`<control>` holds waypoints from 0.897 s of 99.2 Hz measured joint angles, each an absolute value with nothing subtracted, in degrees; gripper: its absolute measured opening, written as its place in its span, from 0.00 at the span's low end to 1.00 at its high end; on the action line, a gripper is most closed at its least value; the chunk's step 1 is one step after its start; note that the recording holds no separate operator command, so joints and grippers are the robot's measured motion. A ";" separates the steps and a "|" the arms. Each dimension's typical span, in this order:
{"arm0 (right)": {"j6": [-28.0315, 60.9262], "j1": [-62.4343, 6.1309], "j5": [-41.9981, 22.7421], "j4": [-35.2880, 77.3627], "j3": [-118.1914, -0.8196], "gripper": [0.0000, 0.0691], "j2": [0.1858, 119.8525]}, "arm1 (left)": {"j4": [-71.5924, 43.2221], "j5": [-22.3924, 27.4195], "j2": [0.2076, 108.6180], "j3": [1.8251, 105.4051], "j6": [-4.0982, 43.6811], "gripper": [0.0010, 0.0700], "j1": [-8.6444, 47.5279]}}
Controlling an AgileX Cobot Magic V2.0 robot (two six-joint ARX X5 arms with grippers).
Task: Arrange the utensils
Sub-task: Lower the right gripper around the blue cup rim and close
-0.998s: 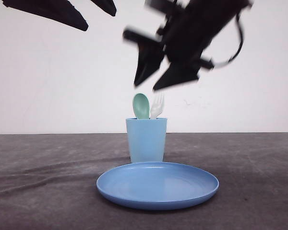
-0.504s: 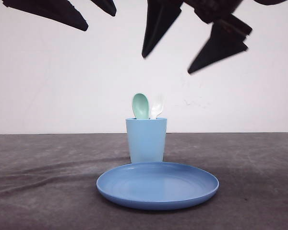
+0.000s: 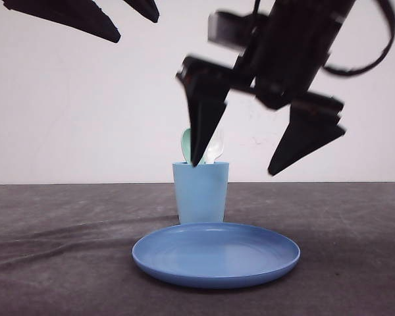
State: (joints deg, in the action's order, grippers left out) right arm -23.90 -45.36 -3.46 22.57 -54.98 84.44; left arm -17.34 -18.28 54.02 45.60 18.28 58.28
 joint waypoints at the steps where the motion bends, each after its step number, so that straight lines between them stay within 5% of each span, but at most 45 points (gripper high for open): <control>1: -23.92 -45.39 -3.51 21.96 -54.98 0.99 84.75 | -17.34 -18.28 54.02 45.60 18.26 0.41 58.28; 89: -23.77 -41.89 -1.48 10.07 -60.38 0.99 97.80 | -17.30 -18.28 54.02 45.60 18.26 0.41 58.28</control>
State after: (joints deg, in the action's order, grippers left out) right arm -23.77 -41.89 -1.48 10.07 -60.38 97.80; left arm -17.30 -18.28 54.02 45.60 18.26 58.28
